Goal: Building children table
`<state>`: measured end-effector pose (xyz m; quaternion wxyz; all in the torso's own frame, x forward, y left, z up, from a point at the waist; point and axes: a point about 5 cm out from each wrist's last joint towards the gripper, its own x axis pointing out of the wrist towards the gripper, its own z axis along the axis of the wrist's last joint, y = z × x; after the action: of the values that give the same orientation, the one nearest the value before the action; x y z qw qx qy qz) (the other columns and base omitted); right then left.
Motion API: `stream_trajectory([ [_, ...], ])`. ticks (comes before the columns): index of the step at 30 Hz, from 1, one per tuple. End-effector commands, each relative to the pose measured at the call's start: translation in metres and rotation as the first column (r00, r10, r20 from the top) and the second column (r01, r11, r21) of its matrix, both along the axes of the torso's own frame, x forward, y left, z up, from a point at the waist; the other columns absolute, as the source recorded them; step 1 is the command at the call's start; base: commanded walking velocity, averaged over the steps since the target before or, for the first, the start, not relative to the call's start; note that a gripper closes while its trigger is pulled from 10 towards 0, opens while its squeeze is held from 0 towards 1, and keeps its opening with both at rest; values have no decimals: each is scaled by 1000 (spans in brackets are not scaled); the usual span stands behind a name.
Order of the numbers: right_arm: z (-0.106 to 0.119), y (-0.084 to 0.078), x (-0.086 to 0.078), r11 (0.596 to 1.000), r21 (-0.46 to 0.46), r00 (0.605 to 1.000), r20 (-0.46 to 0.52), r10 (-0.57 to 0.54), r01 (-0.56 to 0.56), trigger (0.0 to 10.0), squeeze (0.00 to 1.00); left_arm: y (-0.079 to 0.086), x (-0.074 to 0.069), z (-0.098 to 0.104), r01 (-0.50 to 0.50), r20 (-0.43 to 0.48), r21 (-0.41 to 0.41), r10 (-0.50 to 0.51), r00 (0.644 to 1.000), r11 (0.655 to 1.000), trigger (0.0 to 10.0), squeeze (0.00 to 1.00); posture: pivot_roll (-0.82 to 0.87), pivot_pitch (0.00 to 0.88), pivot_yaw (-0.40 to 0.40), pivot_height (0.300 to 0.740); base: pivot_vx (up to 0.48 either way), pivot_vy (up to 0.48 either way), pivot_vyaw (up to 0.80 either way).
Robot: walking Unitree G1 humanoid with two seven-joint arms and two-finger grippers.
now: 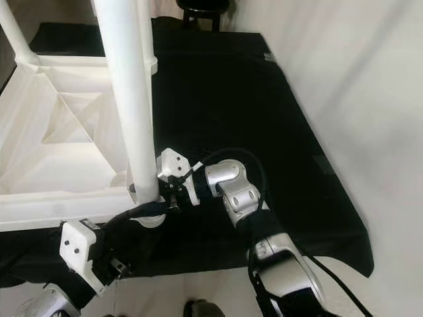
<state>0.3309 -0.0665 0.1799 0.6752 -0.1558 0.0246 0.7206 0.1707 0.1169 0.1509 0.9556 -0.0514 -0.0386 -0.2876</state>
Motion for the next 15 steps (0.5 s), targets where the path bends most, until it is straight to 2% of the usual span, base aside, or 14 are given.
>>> stream_trajectory([
  [1, -4, -17, 4, 998, -4, 998, -29, -63, 63, 0, 0, -2, -4, -1, 6, -11, -2, -6, 1000, 1000, 10000, 0, -112, 210, -127, 740, 0, 0, 0],
  [3, -3, -29, 4, 994, 17, 994, -25, -109, 110, 0, 0, -1, -5, -1, -3, -11, 7, 3, 1000, 1000, 10000, 0, -123, 209, -123, 740, 0, 0, 0],
  [4, 0, -40, 5, 979, 44, 980, -11, -198, 198, 0, 0, 2, -7, -2, -24, -16, 20, 25, 1000, 1000, 10000, 0, -145, 206, -117, 740, 0, 0, 0],
  [6, 0, -40, 5, 979, 44, 980, -11, -198, 198, 0, 0, 2, -7, -2, -24, -16, 20, 25, 1000, 1000, 10000, 0, -145, 206, -117, 740, 0, 0, 0],
  [7, 2, -51, 5, 944, 79, 947, -3, -321, 320, 0, 0, 4, -11, -3, -47, -21, 34, 48, 999, 998, 10000, 0, -161, 205, -114, 740, 0, 0, 0],
  [8, 4, -60, 7, 810, 166, 823, -14, -568, 562, 0, 0, 8, -17, -3, -74, -29, 43, 75, 997, 996, 10000, 0, -172, 202, -116, 740, 0, 0, 0],
  [10, 4, -60, 7, 810, 166, 823, -14, -568, 562, 0, 0, 8, -17, -3, -74, -29, 43, 75, 997, 996, 10000, 0, -172, 202, -116, 740, 0, 0, 0],
  [11, -10, -74, -10, 570, 156, 577, 0, -817, 807, 0, 0, 11, -22, -4, -101, -45, 40, 103, 994, 994, 10000, 0, -189, 199, -108, 740, 0, 0, 0],
  [12, -10, -74, -10, 570, 156, 577, 0, -817, 807, 0, 0, 11, -22, -4, -101, -45, 40, 103, 994, 994, 10000, 0, -189, 199, -108, 740, 0, 0, 0],
  [13, -27, -73, -42, 427, 115, 433, -27, -901, 897, 0, 0, 14, -26, -5, -119, -59, 34, 121, 991, 992, 10000, 0, -204, 198, -85, 740, 0, 0, 0],
  [14, -27, -73, -42, 427, 115, 433, -27, -901, 897, 0, 0, 14, -26, -5, -119, -59, 34, 121, 991, 992, 10000, 0, -204, 198, -85, 740, 0, 0, 0],
  [15, -35, -71, -63, 363, 87, 367, -41, -929, 928, 0, 0, 16, -25, -7, -131, -63, 25, 133, 989, 991, 10000, 0, -211, 177, -75, 740, 0, 0, 0],
])
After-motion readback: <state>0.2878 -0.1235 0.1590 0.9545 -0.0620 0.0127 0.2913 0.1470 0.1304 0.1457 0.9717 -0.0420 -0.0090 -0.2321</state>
